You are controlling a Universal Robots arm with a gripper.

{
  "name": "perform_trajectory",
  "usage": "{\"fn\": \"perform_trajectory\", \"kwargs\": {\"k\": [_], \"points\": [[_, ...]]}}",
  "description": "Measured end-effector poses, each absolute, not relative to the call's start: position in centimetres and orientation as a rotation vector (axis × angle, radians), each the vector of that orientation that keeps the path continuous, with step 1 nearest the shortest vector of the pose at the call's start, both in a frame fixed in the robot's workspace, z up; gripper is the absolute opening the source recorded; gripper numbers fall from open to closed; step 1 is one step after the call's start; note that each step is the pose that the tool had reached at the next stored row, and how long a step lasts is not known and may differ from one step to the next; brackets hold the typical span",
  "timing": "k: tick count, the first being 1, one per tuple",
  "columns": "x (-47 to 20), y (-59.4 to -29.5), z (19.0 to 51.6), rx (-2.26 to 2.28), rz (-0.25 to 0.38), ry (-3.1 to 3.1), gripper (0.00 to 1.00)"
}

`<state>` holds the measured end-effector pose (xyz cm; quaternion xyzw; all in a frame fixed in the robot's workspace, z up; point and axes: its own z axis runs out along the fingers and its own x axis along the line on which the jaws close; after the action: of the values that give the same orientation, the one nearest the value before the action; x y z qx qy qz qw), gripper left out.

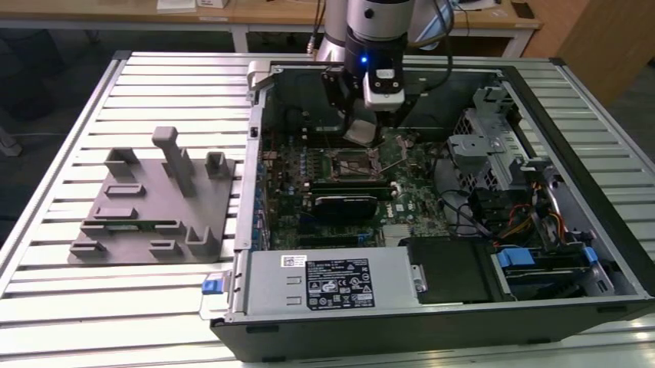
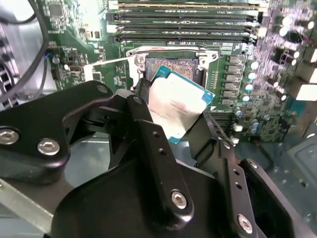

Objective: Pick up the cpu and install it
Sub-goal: 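Place the cpu into insertion slot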

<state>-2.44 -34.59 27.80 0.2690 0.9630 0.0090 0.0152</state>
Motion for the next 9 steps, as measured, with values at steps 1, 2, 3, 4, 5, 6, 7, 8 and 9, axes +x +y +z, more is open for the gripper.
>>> {"fn": "perform_trajectory", "kwargs": {"k": [1,2,3,4,5,6,7,8,9], "points": [[-2.44,-34.59,27.80,0.862,0.028,2.989,0.55],[-2.44,-34.59,27.79,0.886,0.027,2.982,0.55],[-2.44,-34.59,27.79,0.909,0.027,2.975,0.55],[-2.44,-34.59,27.79,0.934,0.026,2.967,0.55],[-2.44,-34.59,27.78,0.958,0.026,2.959,0.55],[-2.44,-34.59,27.78,0.982,0.026,2.951,0.55],[-2.44,-34.59,27.78,1.004,0.025,2.944,0.55],[-2.44,-34.59,27.77,1.026,0.025,2.936,0.55],[-2.44,-34.59,27.77,1.048,0.024,2.928,0.55]]}}
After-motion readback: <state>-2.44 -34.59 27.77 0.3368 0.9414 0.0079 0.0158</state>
